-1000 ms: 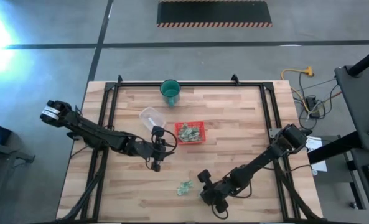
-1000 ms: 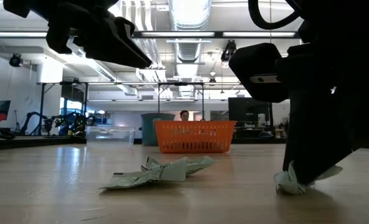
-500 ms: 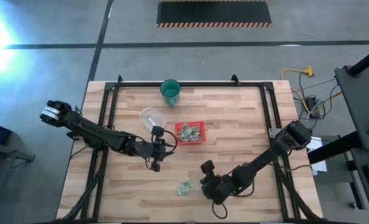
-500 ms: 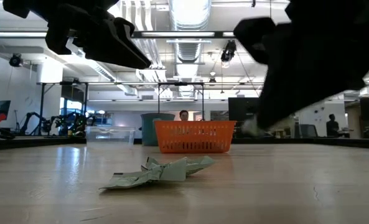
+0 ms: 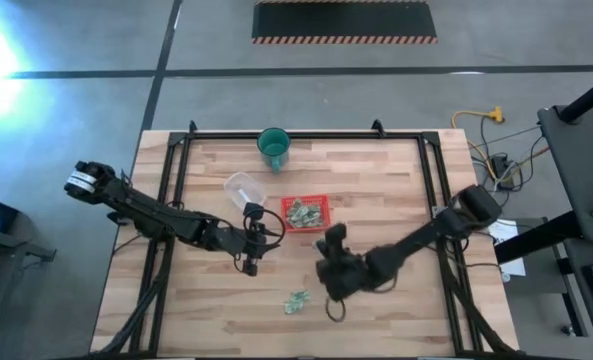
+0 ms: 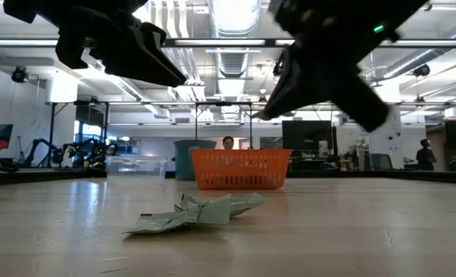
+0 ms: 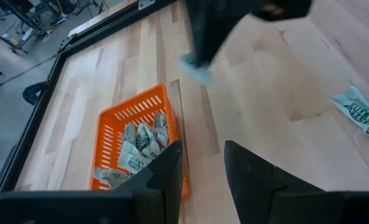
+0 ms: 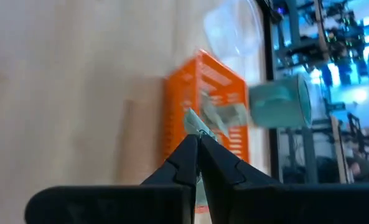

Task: Pick and place items into bin
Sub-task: Put the stevia packet into the orange bin

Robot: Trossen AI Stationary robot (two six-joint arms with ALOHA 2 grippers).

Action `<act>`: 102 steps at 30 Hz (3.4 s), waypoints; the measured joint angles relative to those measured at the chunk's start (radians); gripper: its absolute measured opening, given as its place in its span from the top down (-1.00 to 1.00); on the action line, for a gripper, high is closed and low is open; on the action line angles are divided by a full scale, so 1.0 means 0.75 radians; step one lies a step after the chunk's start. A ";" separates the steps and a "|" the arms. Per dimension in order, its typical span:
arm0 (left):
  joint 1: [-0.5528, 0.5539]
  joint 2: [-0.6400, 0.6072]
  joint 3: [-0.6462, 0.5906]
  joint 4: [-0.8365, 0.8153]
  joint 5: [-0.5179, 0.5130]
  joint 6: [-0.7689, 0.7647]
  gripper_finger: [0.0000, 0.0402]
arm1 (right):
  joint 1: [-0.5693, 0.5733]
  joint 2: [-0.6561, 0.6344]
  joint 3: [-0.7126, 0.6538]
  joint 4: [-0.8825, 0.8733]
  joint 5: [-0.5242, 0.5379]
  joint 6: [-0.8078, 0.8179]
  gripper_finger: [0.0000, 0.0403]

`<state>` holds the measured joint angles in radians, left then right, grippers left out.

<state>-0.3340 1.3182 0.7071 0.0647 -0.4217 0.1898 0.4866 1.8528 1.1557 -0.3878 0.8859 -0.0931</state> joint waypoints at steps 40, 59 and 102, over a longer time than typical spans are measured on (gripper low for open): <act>-0.001 0.000 0.000 -0.034 0.059 0.000 0.50 | -0.411 -0.060 -0.031 -0.058 -0.301 0.035 0.45; -0.155 0.291 -0.016 0.286 0.491 -0.070 0.50 | 0.023 -0.560 -0.178 -0.057 -0.274 0.211 0.57; -0.234 0.755 0.127 0.584 0.600 -0.316 0.06 | 0.157 -0.592 -0.195 -0.026 -0.274 0.265 0.66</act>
<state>-0.5098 1.8842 0.8024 0.5025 0.0280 -0.0475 0.6044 1.4090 1.0092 -0.4072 0.6804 0.1059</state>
